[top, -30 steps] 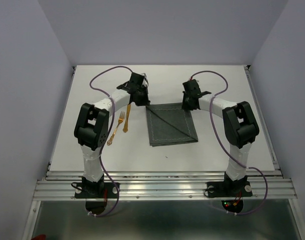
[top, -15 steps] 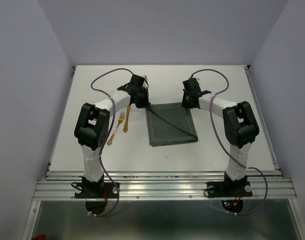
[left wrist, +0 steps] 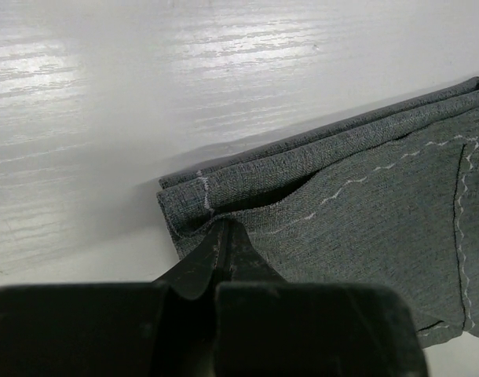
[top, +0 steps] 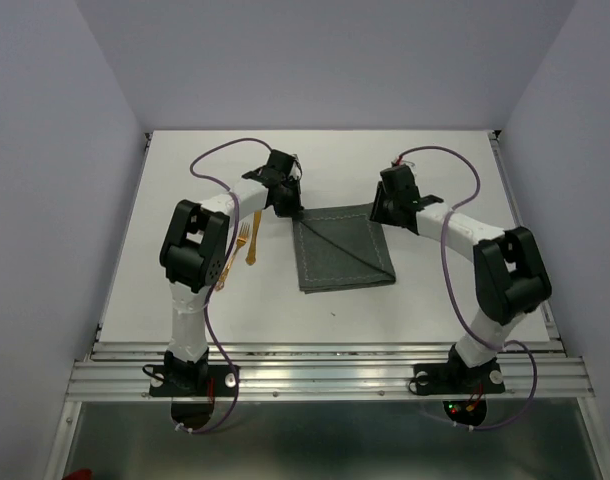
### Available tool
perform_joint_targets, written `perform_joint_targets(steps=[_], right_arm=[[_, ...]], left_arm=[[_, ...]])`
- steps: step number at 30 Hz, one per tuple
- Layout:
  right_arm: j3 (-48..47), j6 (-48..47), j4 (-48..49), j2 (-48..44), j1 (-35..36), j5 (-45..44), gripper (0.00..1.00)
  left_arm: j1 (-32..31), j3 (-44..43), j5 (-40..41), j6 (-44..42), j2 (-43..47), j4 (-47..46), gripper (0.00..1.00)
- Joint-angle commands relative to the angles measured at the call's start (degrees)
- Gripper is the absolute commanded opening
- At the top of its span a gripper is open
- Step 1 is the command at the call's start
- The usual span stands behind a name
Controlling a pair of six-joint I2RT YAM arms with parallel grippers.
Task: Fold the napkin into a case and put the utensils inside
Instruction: Fold the top corner of the square-folded napkin at the center of the board.
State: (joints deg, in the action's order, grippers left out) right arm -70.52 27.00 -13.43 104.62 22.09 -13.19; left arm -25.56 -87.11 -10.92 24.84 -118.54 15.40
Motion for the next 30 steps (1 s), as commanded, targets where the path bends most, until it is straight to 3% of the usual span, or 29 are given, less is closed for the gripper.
perform_joint_targets(steps=[1,3,6,9,22,30], right_arm=[[11.9,2.6,3.9,-12.3,0.2,1.4,0.41],[16.4,5.7,3.6,-16.0,0.9,1.7,0.37],[23.2,10.0,3.5,-23.0,3.6,2.1,0.19],[27.3,12.8,2.2,-27.2,6.8,1.6,0.11],[31.9,15.6,7.0,-20.2,7.9,0.3,0.06],[29.7,14.0,2.9,-26.4,7.9,-0.6,0.06]], left_arm=[[-0.2,-3.2,1.8,-1.5,0.1,0.6,0.00],[-0.2,-4.0,1.6,-1.5,-0.7,0.8,0.00],[-0.3,-5.5,1.3,-1.2,-2.5,1.2,0.00],[-0.2,-6.6,1.5,-1.4,-3.0,1.6,0.00],[-0.3,-7.8,1.5,-1.2,-0.2,2.8,0.00],[-0.3,-3.3,2.9,-1.7,7.7,3.8,0.02]])
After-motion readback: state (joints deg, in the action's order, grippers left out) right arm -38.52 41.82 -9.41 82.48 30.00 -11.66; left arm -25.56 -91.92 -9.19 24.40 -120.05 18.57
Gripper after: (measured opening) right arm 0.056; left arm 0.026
